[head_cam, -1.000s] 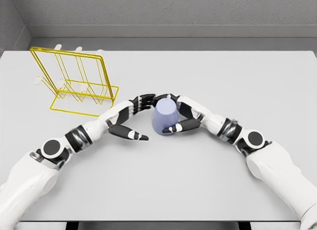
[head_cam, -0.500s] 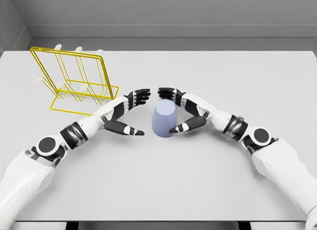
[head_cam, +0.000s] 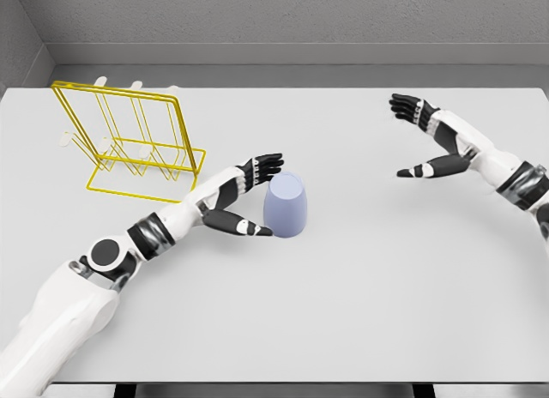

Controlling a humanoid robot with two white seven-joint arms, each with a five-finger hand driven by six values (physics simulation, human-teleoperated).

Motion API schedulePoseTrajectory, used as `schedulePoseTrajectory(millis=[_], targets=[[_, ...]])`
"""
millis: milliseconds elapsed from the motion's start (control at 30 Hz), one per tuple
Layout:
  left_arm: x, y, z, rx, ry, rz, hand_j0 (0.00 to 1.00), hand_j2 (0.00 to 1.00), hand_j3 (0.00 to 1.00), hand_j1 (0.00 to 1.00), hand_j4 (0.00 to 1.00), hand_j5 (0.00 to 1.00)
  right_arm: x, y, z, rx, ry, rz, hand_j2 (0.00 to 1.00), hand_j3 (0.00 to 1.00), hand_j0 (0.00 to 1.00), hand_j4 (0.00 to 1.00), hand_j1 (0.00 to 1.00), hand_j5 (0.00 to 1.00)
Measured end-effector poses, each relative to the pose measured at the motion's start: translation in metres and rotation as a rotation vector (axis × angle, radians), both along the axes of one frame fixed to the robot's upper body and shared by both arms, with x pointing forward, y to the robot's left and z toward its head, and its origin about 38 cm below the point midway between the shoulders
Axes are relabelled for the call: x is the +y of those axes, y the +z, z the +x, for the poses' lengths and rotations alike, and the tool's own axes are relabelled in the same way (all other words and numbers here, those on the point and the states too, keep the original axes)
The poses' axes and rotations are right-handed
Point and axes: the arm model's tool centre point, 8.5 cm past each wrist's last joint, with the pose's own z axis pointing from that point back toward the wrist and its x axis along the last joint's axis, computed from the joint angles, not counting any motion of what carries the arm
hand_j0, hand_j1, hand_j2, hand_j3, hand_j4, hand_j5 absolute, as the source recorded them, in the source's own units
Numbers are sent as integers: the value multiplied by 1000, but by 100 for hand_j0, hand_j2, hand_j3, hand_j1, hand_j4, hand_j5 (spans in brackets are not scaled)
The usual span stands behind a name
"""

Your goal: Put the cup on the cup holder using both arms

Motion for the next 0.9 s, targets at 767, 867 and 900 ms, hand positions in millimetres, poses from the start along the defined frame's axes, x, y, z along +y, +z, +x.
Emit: schedulePoseTrajectory(millis=[767,867,900], targets=[[-10,-7,1,11,0,6,100,100,100,100,100,100,-45,50,37,-318,-205,-664,100,100,100,100,100,100],[-15,-6,2,8,-5,-2,100,100,100,100,100,100,-40,51,37,-326,-199,-656,100,100,100,100,100,100],[-16,-5,2,6,-6,-3,100,100,100,100,100,100,-40,50,37,-327,-198,-655,100,100,100,100,100,100]])
